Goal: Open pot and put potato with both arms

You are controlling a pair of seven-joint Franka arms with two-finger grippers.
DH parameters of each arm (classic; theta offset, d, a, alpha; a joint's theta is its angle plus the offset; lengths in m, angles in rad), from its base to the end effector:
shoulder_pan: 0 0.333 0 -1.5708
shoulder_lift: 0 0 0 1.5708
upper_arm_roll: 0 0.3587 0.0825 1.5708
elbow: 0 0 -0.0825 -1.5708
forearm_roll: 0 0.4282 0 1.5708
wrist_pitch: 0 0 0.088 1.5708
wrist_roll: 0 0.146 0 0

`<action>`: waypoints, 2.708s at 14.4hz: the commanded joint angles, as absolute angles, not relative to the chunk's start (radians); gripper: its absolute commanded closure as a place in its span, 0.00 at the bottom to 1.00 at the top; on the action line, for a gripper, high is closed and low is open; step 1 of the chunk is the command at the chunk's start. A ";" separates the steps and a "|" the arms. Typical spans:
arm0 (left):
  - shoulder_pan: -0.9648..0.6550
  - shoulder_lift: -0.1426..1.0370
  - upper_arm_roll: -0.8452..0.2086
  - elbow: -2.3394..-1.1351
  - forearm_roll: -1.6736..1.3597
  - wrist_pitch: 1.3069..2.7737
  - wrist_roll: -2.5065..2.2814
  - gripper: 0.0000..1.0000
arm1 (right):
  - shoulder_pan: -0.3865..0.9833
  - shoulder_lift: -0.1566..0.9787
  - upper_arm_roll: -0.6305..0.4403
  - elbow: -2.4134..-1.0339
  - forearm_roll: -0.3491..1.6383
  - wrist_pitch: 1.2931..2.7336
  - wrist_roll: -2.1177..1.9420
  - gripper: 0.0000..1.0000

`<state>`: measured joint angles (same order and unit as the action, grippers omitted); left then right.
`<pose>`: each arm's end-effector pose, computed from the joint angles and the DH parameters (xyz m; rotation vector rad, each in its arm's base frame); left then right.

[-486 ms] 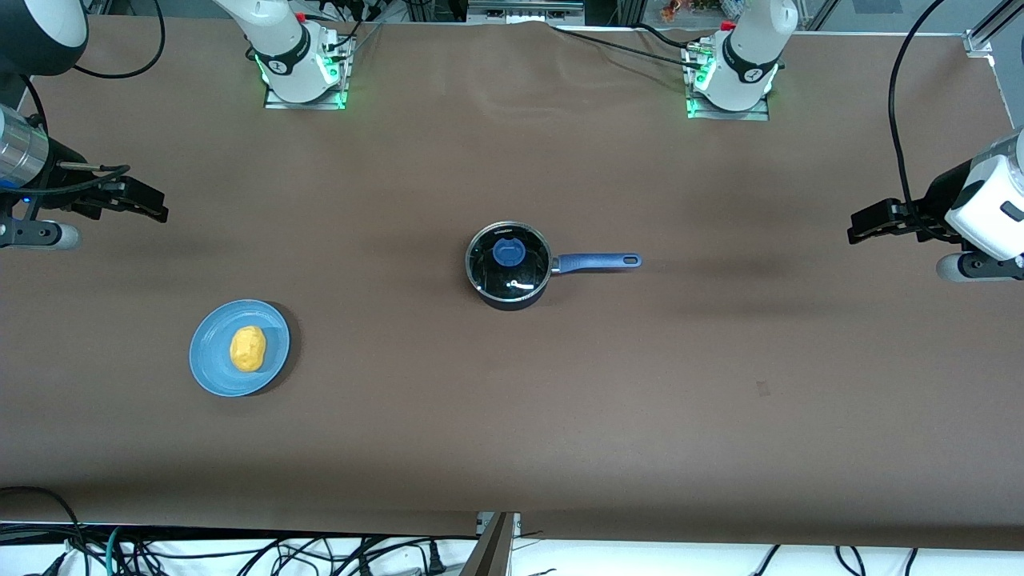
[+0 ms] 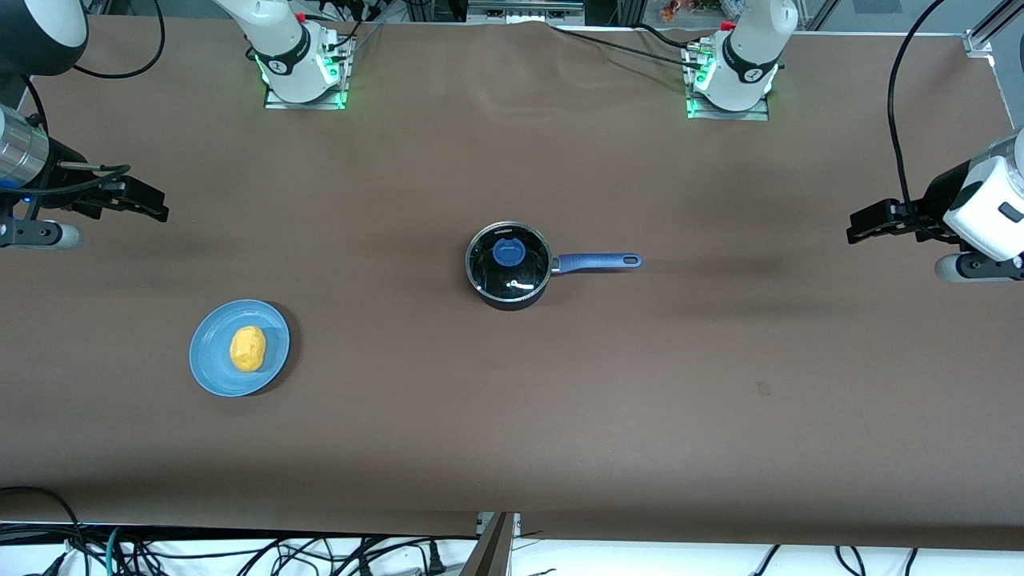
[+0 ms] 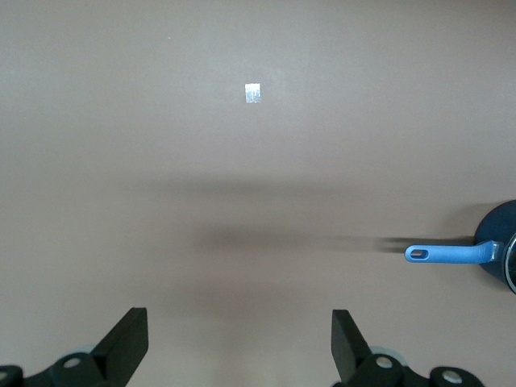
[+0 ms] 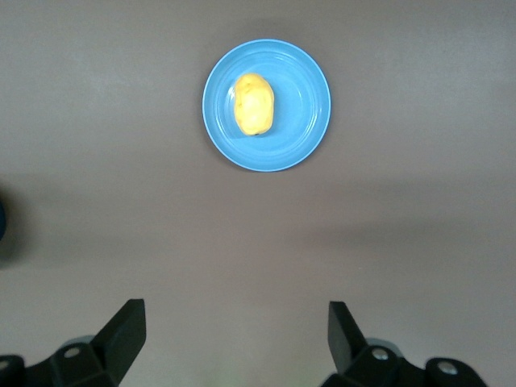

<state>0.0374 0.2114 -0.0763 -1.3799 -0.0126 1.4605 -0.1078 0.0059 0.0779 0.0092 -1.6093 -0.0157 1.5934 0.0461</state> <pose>0.6534 -0.0223 0.5843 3.1139 0.1074 -0.2058 0.6190 0.0069 0.5628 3.1200 -0.0467 -0.1457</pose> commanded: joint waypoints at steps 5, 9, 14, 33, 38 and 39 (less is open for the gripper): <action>-0.116 0.239 -0.078 -1.401 -0.072 1.528 -0.323 0.00 | 0.015 0.060 0.002 -1.608 -0.006 1.572 0.061 0.00; -0.337 0.363 -0.078 -1.399 -0.060 1.702 -0.636 0.00 | 0.015 0.060 0.002 -1.608 -0.006 1.565 0.061 0.00; -0.527 0.521 -0.078 -1.393 -0.060 1.922 -0.920 0.00 | 0.015 0.060 0.002 -1.608 -0.006 1.563 0.061 0.00; -0.756 0.695 -0.081 -1.401 0.063 2.128 -1.163 0.00 | 0.015 0.060 0.002 -1.608 -0.006 1.562 0.061 0.00; -0.756 0.699 -0.081 -1.402 0.069 2.128 -1.167 0.00 | 0.015 0.060 0.002 -1.608 -0.006 1.562 0.061 0.00; -0.756 0.699 -0.083 -1.402 0.087 2.128 -1.167 0.00 | 0.015 0.060 0.002 -1.608 -0.006 1.562 0.061 0.00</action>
